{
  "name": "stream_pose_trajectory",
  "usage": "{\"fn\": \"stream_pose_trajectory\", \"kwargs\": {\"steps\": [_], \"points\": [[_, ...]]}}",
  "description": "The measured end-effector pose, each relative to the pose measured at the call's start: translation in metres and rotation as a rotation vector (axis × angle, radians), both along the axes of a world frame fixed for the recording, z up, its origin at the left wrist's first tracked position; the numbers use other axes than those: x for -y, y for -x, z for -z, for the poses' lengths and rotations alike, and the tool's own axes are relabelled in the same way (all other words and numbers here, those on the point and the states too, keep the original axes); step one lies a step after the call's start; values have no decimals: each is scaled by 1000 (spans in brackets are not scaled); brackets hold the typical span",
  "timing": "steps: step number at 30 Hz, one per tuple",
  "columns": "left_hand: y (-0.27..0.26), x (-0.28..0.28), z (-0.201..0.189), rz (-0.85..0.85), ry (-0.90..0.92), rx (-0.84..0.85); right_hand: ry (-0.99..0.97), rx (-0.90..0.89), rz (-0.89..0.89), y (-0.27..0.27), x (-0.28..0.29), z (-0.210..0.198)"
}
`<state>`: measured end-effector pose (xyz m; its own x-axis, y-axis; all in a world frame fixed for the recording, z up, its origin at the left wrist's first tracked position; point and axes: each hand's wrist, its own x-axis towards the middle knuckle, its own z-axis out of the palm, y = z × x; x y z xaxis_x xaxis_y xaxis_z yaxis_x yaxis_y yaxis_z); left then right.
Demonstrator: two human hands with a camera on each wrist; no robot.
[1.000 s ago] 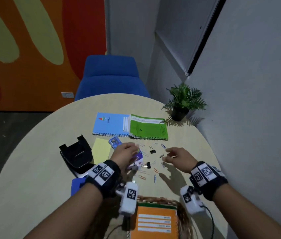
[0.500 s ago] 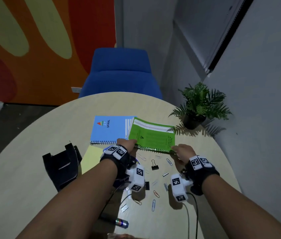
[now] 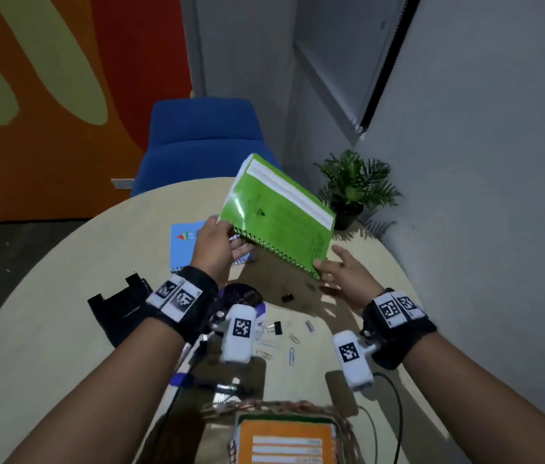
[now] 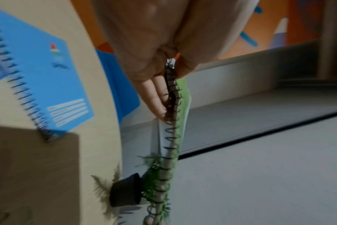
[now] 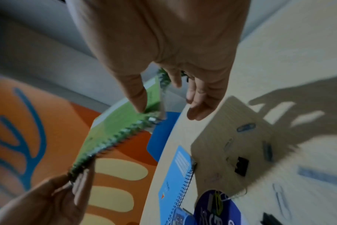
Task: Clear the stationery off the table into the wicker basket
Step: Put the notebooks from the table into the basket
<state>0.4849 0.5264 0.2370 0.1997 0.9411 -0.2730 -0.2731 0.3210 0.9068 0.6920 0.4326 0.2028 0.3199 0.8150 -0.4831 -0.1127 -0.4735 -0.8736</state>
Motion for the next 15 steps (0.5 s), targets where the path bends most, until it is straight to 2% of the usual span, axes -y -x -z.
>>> {"fn": "stream_pose_trajectory", "kwargs": {"steps": [2,5,7,10,13,15], "points": [[18,20,-24,69,-83,-13,-102,143,-8,9,29,-26],[45,53,-47,214,-98,-53,-201,285,-24,20,82,-57],[60,78,-48,324,-69,-52,-174,276,-187,29,119,-67],[76,117,-31,465,-15,-63,-31,299,-491,50,177,-56],[86,152,-7,578,77,-99,60,321,-485,67,226,-30],[91,173,16,618,79,-216,124,358,-485,77,255,-12]]}}
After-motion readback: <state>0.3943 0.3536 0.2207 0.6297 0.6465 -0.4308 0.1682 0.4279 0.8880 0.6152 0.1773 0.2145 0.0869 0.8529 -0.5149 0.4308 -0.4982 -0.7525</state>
